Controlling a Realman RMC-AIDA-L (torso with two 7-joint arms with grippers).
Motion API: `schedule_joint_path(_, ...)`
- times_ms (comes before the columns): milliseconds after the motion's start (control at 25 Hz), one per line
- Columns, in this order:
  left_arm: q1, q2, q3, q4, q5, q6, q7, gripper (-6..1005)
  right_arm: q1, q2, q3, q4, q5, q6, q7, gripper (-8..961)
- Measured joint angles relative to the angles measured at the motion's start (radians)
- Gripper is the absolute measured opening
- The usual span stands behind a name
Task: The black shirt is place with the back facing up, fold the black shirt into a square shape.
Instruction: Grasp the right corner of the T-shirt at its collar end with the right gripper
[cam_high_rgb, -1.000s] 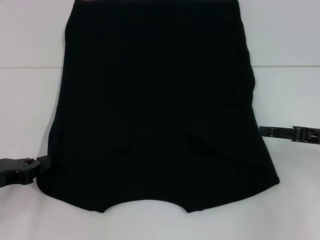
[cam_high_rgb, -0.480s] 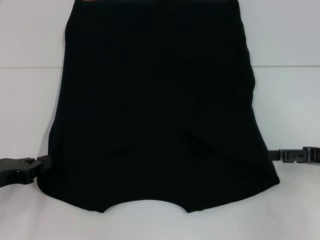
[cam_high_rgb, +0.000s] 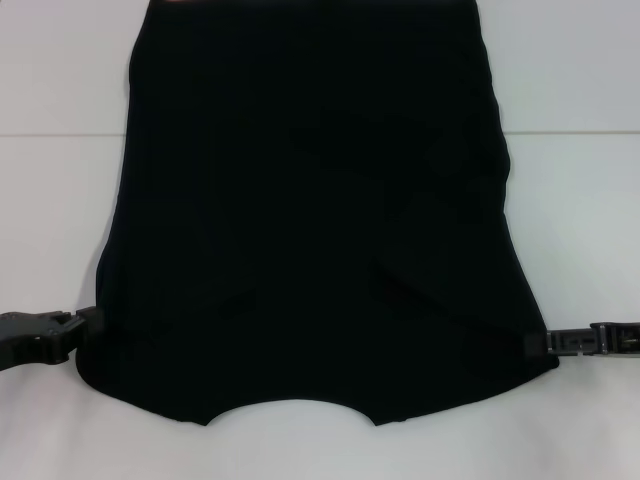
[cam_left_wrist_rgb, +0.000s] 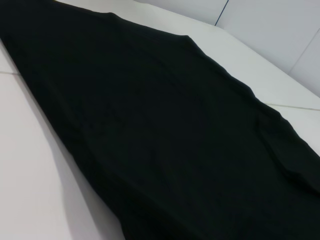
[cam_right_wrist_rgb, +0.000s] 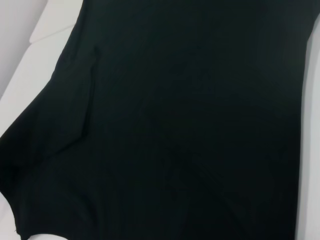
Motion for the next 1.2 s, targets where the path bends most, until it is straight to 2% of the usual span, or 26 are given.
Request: schedule_joint_path(1200, -0.013, 0.007, -0.003, 0.000, 0.002, -0.009, 0.004, 28, 0.060, 0.038, 0.000, 0.011, -0.031, 0.029, 0.039, 800)
